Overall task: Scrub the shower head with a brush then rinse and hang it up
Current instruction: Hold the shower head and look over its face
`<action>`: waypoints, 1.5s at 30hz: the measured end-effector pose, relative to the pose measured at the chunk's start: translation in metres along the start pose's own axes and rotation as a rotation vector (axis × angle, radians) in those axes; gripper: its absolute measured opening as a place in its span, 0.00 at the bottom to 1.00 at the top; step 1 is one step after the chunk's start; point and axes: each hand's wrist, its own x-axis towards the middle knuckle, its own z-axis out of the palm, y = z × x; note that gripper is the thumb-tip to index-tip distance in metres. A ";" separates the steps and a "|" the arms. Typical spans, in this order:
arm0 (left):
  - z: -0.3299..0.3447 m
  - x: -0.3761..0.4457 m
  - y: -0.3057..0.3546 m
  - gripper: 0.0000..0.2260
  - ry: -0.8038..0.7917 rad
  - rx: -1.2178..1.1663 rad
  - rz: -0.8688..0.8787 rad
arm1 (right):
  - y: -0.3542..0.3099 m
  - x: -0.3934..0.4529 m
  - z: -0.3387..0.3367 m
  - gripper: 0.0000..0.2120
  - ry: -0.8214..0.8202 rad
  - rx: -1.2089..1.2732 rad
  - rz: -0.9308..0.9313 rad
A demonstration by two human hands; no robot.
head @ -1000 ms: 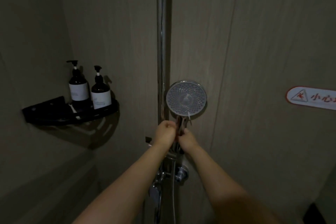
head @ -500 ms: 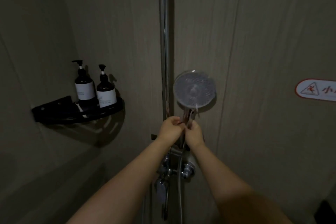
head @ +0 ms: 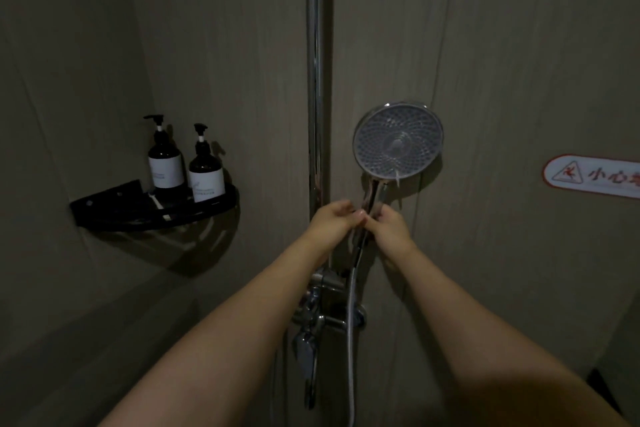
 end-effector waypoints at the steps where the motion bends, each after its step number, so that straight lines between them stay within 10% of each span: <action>1: -0.001 -0.002 0.008 0.21 -0.010 -0.026 0.024 | -0.011 0.000 0.003 0.08 -0.035 -0.009 -0.022; 6: -0.021 -0.011 0.044 0.04 0.084 0.015 0.099 | -0.065 -0.011 0.038 0.16 -0.160 -0.169 -0.104; 14: -0.102 -0.065 0.079 0.14 0.391 -0.160 0.151 | -0.119 -0.052 0.125 0.14 -0.397 0.009 -0.127; 24: -0.222 -0.143 0.090 0.14 0.645 -0.403 0.251 | -0.114 -0.128 0.240 0.13 -0.841 0.320 0.303; 34: -0.261 -0.164 0.088 0.13 0.873 -0.432 0.321 | -0.117 -0.160 0.291 0.12 -0.552 0.058 -0.044; 39: -0.266 -0.178 0.086 0.15 0.551 -0.534 0.220 | -0.127 -0.155 0.272 0.10 -1.029 0.434 0.403; 45: -0.252 -0.168 0.088 0.13 0.848 -0.375 0.236 | -0.126 -0.157 0.291 0.06 -0.748 -0.164 0.027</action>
